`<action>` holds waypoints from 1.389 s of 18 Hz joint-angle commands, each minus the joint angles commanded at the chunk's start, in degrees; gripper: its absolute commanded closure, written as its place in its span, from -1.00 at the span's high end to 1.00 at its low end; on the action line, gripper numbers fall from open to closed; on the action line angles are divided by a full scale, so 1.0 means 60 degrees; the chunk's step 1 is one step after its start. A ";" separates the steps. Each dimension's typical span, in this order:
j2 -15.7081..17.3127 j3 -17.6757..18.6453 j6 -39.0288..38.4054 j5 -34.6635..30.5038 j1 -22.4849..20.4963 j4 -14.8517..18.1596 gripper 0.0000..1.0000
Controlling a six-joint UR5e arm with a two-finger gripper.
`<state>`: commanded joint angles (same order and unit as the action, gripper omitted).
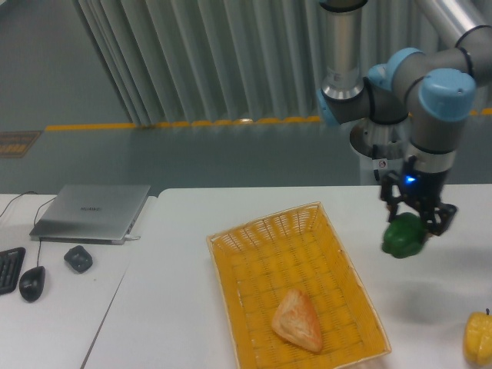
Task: Place the green peppers in a basket
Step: 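Carry the green pepper over the orange basket and lower it, then open the gripper to release the green pepper into the basket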
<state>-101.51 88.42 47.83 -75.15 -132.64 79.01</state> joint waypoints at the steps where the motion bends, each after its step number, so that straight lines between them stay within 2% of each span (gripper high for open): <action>1: 0.0000 -0.0029 -0.0191 0.0058 0.0278 -0.0015 -0.46; 7: -0.0234 -0.0014 -0.0925 0.0367 0.1495 -0.0029 -0.45; 8: -0.0263 0.0000 -0.0925 0.0381 0.1628 -0.0044 -0.36; 11: -0.0425 0.0015 -0.0911 0.0249 0.1922 -0.0117 0.27; 12: -0.0410 0.0029 -0.0881 0.0235 0.1922 -0.0146 0.87; 13: -0.0381 0.0030 -0.0867 0.0162 0.1922 -0.0146 1.00; 21: -0.0395 -0.0044 -0.1203 -0.0189 0.1937 -0.0439 1.00; 25: -0.0352 -0.0102 -0.1057 -0.1286 0.1893 -0.0629 1.00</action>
<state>-103.62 87.80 41.48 -82.86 -121.29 75.24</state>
